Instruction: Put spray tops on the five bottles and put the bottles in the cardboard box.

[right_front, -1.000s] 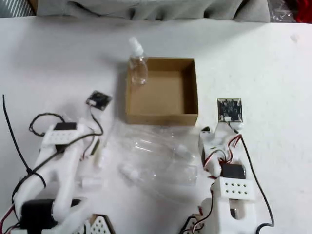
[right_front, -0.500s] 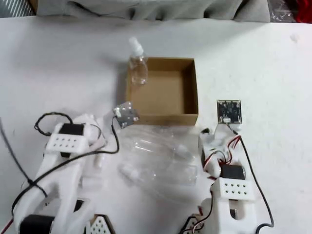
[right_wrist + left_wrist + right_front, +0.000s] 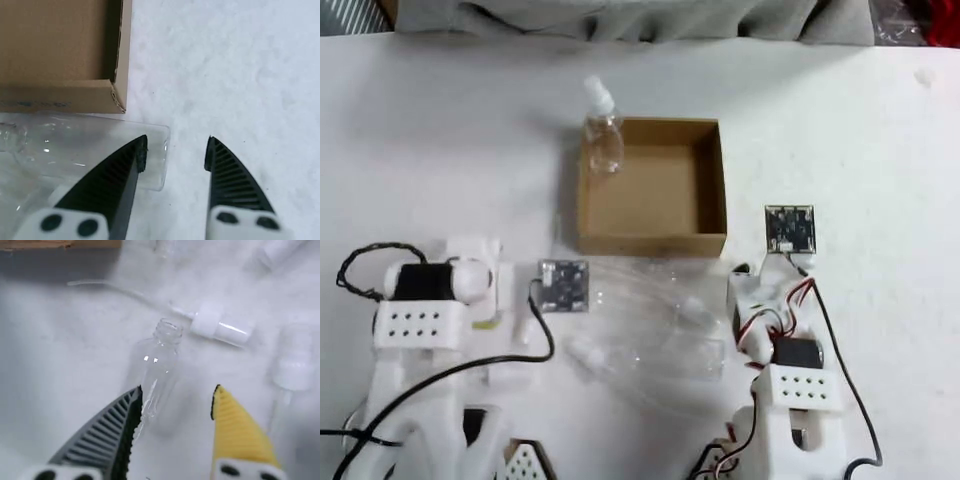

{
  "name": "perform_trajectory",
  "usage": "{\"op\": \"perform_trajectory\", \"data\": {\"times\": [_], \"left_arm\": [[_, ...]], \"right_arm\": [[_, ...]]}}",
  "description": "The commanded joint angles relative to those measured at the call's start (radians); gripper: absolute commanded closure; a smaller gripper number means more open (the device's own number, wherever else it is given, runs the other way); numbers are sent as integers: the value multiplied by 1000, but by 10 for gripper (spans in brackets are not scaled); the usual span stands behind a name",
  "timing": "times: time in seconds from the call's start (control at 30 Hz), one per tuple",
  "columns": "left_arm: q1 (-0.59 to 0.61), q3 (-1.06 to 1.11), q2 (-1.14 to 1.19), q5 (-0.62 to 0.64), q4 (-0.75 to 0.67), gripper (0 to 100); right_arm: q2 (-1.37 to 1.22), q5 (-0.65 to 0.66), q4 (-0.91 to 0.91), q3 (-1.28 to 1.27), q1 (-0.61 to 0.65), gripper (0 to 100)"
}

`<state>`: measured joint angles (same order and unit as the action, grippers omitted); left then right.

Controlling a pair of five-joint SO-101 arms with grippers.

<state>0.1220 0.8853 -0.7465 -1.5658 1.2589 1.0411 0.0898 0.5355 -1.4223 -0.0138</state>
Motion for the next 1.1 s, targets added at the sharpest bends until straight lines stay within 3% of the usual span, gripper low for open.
{"op": "perform_trajectory", "data": {"times": [0.0, 0.13, 0.27, 0.63, 0.83, 1.07], "left_arm": [[51, -64, 56, -192, 9, 775], [68, -86, 148, -295, -49, 771], [61, -152, 260, -252, -141, 770], [62, -338, 602, -247, -147, 762], [59, -334, 624, -255, -155, 566], [56, -279, 625, -249, -235, 645]], "right_arm": [[12, 9, -18, 11, -1, 844], [12, 9, -18, 9, 1, 844], [12, 9, -18, 9, 4, 844], [12, 9, -18, 9, 4, 844], [12, 9, -18, 8, 5, 844], [12, 9, -18, 8, 4, 844]]}}
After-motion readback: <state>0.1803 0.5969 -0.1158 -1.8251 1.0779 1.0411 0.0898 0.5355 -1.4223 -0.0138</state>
